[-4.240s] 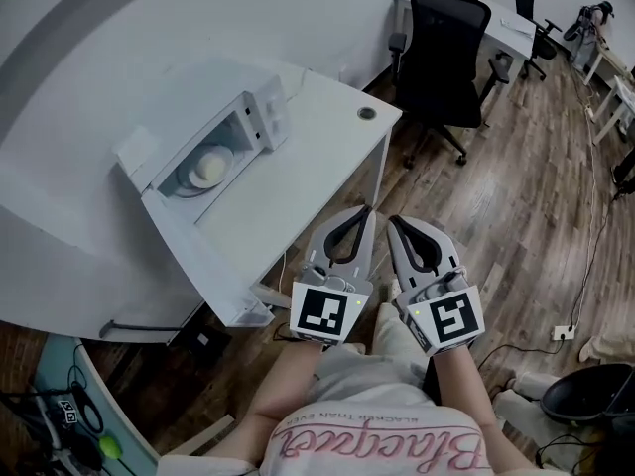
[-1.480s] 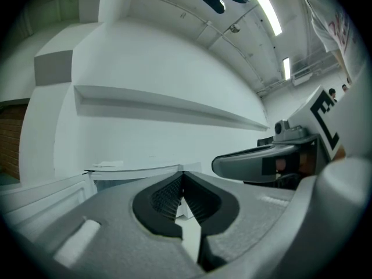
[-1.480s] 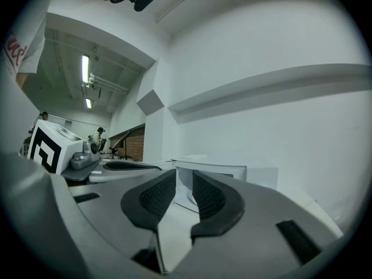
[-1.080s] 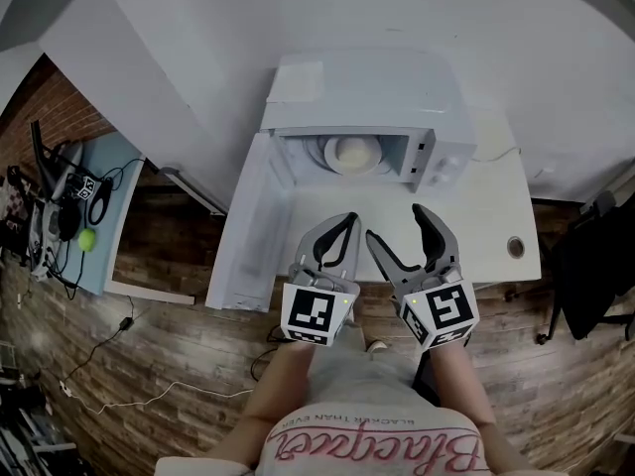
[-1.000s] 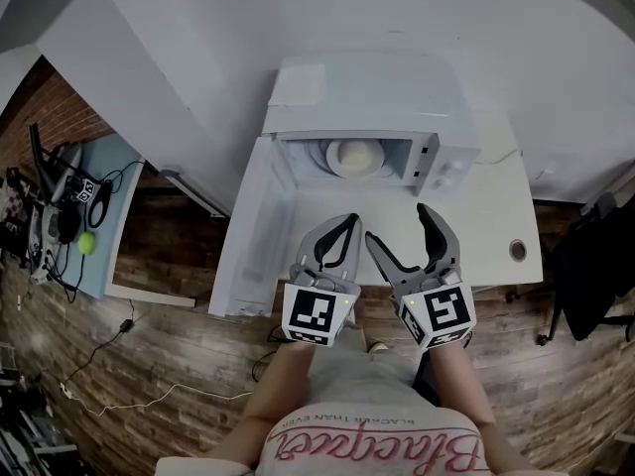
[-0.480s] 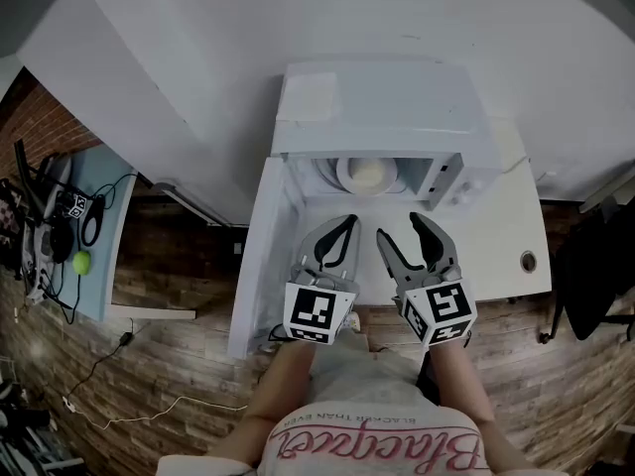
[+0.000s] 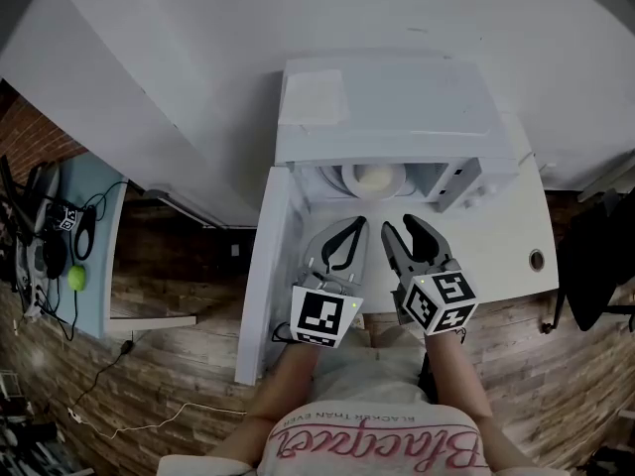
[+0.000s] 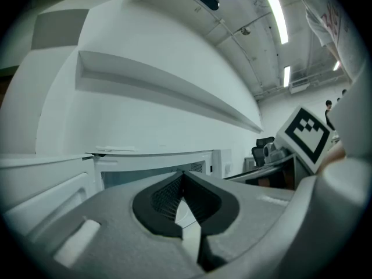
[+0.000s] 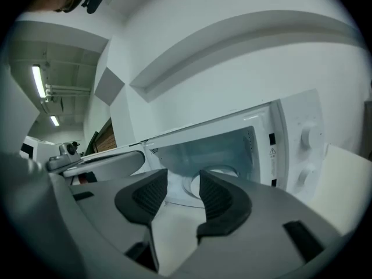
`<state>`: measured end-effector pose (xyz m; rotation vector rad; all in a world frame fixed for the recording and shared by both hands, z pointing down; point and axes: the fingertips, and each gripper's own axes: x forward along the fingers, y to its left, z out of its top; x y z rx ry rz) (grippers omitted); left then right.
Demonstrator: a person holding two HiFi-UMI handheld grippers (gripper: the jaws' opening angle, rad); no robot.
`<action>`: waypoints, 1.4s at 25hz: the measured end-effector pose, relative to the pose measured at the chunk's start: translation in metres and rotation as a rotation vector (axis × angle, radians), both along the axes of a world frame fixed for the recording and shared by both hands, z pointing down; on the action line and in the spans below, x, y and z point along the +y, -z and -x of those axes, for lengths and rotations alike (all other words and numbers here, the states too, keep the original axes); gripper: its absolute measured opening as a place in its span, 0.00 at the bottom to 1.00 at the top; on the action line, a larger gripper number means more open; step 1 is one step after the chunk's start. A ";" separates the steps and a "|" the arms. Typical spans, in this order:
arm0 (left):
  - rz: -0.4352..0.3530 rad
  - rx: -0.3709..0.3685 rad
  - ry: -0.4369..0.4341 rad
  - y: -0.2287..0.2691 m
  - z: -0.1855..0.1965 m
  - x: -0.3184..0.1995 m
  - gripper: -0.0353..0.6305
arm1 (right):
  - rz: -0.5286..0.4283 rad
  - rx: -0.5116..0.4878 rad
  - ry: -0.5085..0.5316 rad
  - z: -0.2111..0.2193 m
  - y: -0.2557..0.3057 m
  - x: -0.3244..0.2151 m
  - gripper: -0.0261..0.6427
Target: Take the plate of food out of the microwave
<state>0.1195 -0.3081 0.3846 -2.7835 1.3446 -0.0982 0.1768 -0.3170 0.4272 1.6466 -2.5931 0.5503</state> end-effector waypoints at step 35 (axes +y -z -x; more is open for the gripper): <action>0.025 -0.034 0.169 -0.028 0.027 -0.046 0.06 | 0.504 -0.544 -0.240 -0.007 -0.131 -0.091 0.28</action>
